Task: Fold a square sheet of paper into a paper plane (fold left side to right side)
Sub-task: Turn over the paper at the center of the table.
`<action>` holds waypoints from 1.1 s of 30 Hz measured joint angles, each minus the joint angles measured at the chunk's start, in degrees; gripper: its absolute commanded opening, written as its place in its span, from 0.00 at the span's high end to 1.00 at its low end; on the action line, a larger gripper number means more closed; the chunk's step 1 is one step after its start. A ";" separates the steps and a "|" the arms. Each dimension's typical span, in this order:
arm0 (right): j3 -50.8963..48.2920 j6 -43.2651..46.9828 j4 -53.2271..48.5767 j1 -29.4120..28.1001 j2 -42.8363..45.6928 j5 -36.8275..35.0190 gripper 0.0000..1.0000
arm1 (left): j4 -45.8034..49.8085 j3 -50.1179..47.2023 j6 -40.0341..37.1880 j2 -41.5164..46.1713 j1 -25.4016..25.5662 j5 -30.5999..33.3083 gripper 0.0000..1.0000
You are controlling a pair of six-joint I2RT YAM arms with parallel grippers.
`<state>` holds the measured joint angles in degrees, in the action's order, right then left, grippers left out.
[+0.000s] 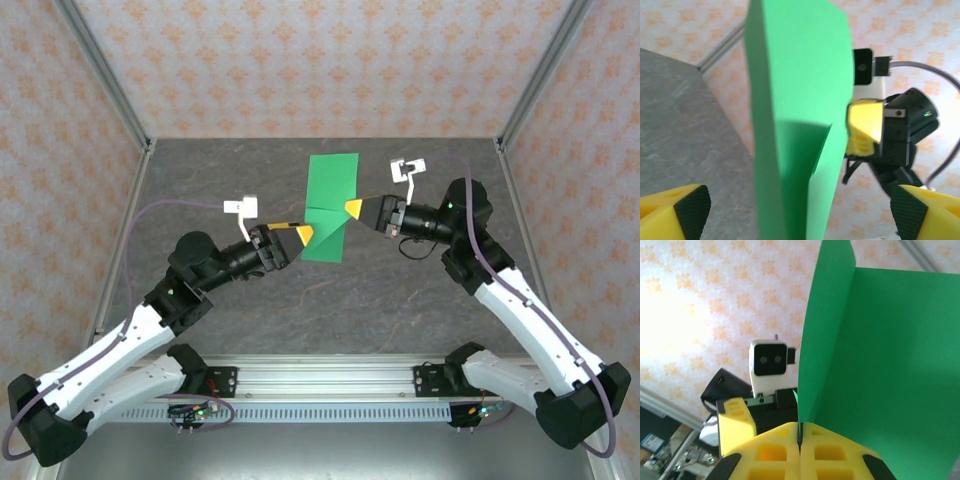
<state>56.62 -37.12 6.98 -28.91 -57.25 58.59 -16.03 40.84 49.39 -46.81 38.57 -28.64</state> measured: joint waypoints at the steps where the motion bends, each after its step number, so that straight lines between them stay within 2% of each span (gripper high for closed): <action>1: 0.00 -0.35 0.20 -0.79 0.00 0.22 0.97 | -0.98 0.31 0.52 -0.26 0.00 -0.72 0.10; 3: 0.02 -0.83 0.94 -1.99 0.00 0.50 0.97 | -2.97 0.70 1.53 -0.76 0.00 -1.62 0.13; 6: 0.39 -1.55 1.99 -3.30 0.00 0.70 0.96 | -5.55 0.87 2.95 -1.40 0.02 -2.75 0.24; 13: 0.76 -2.16 2.95 -3.98 0.00 0.81 0.93 | -6.97 1.77 3.23 -1.90 0.48 -4.07 0.58; 17: 0.76 -2.23 2.89 -3.98 0.00 0.44 0.90 | -7.08 2.69 2.64 -1.84 0.83 -4.37 0.73; 20: 0.76 -2.05 2.29 -3.98 0.13 -0.35 0.82 | -6.86 2.75 2.14 -1.77 0.94 -4.33 0.83; 24: 1.14 0.39 -2.21 -3.98 1.18 -2.60 0.63 | -3.74 3.43 -0.35 -1.55 2.38 -3.69 0.89; 28: 3.78 7.23 -14.45 -3.98 3.37 -10.60 0.46 | 6.45 6.21 -6.95 -1.33 5.60 1.44 0.99; 30: 5.57 10.93 -21.81 -3.98 4.83 -18.03 0.42 | 12.83 8.17 -11.23 -1.62 8.17 6.27 1.00; 33: 7.65 14.97 -32.74 -3.98 6.82 -33.16 0.36 | 23.12 11.93 -17.42 -4.57 12.66 15.96 1.00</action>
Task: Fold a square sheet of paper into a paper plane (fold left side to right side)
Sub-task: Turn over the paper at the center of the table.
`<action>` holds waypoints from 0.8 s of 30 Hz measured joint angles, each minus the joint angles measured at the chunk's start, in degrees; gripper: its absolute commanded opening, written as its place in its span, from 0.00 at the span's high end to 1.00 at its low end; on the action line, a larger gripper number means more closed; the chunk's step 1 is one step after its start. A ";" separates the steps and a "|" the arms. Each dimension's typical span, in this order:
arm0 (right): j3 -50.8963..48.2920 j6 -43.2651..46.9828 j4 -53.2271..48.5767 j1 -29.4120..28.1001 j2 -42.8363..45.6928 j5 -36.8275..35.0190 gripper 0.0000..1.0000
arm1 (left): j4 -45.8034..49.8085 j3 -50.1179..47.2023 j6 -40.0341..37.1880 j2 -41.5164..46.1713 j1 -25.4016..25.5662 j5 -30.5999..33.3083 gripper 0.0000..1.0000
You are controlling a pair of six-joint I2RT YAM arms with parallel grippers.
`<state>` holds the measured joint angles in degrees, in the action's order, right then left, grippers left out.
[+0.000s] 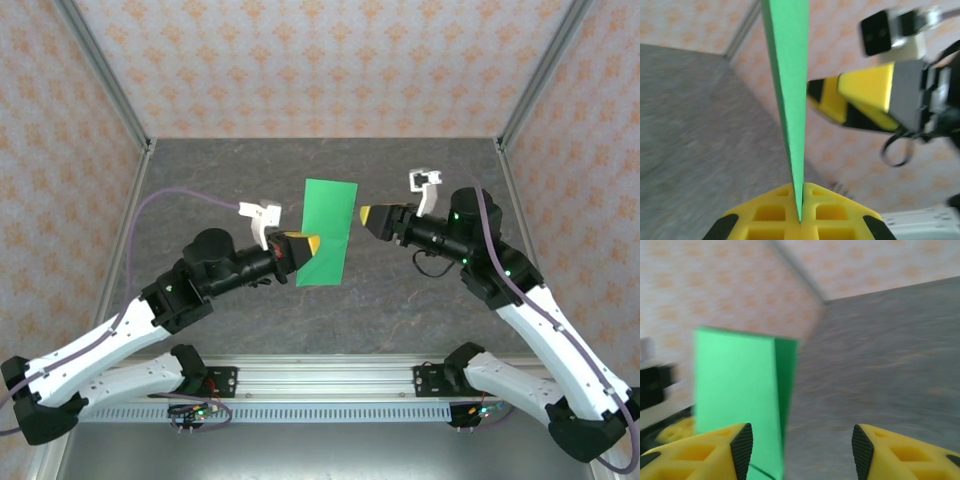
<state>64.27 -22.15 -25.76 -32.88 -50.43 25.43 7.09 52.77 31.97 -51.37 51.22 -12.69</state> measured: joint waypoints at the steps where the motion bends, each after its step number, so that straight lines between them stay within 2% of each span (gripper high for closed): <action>1: 0.35 0.74 -3.50 0.00 0.50 -5.68 0.34 | 3.32 1.40 -1.57 -1.70 1.66 3.82 1.00; 6: -0.22 2.14 -16.33 0.00 1.40 -28.30 0.21 | 21.42 10.01 -4.52 -16.15 9.86 25.29 1.00; 8: -1.38 2.01 -19.50 0.00 2.27 -35.32 0.13 | 29.81 13.99 -2.27 -23.63 11.52 33.70 1.00; 12: -3.69 1.95 -23.17 0.00 4.96 -44.81 0.03 | 44.35 20.59 5.05 -36.41 12.04 44.78 1.00; 16: -4.39 1.77 -24.48 0.00 7.76 -50.14 0.00 | 54.25 25.86 11.96 -47.76 12.07 49.53 0.99; 17: -4.44 1.75 -24.48 0.00 8.20 -50.86 0.00 | 55.69 26.88 13.03 -49.81 12.04 49.88 0.96; 18: -4.48 1.73 -24.50 0.00 8.72 -51.56 0.00 | 57.16 28.13 13.90 -52.50 12.04 50.07 0.92; 20: -4.55 1.73 -24.68 0.00 9.40 -52.46 0.00 | 60.02 31.47 14.82 -58.14 12.04 49.83 0.91; 24: -5.03 1.73 -24.98 0.00 9.46 -52.96 0.00 | 65.61 42.25 14.95 -72.43 12.04 47.84 0.95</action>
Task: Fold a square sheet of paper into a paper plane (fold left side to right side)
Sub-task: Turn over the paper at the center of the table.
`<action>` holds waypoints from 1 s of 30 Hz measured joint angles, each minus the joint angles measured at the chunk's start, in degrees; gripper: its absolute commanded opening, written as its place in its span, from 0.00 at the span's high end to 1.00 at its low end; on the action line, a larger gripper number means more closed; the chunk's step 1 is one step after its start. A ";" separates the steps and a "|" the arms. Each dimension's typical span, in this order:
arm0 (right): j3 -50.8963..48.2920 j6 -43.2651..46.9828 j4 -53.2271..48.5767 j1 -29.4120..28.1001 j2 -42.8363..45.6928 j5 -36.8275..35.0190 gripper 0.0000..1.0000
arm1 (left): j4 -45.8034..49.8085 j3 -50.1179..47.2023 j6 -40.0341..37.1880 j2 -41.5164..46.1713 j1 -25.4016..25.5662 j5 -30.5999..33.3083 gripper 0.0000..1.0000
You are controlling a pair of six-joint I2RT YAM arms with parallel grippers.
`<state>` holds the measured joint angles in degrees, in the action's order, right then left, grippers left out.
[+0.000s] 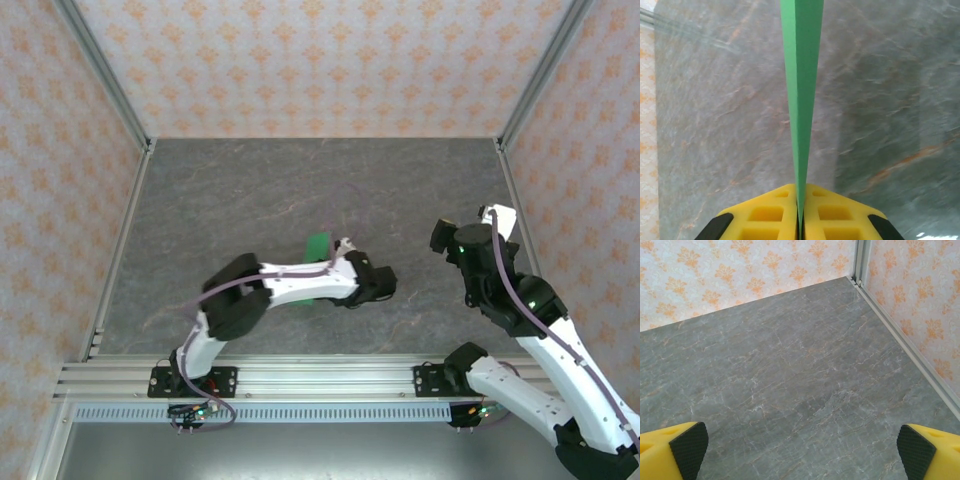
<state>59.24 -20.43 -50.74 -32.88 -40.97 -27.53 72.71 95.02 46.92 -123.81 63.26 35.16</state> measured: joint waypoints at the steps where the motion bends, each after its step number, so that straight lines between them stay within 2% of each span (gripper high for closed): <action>1: -0.22 0.00 -0.13 0.00 -0.02 0.02 0.00 | 0.85 2.23 -0.24 -3.19 0.00 -0.57 0.97; 3: -0.66 0.00 -0.37 0.00 0.00 0.02 0.00 | 2.21 4.90 -0.90 -7.61 0.00 -1.90 1.00; 6: -1.20 0.11 -0.76 0.00 0.00 0.02 0.00 | 3.50 6.80 -2.47 -10.86 -0.15 -4.37 1.00; 12: -1.95 0.15 -1.18 0.00 0.00 0.07 0.00 | 3.80 12.31 -6.01 -11.37 -1.53 -10.08 0.95; 15: -2.05 0.15 -1.31 0.00 0.00 0.11 0.00 | 1.99 13.51 -7.67 -11.37 -2.84 -14.16 0.90; 22: -2.16 0.15 -1.55 0.00 -0.15 0.98 0.00 | -1.46 14.71 -11.21 -11.45 -6.03 -22.16 0.70; 25: -2.58 0.20 -1.57 0.00 -0.87 1.99 0.00 | -2.58 14.36 -12.46 -10.29 -7.13 -25.09 0.64; 30: -2.67 0.83 -1.40 0.00 -3.39 5.25 0.00 | -14.12 8.59 -12.92 -2.69 -8.15 -33.88 0.51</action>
<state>56.58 -19.59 -52.14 -32.88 -44.36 -22.28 58.59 103.61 34.00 -126.50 55.11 1.28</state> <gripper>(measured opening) 0.998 0.454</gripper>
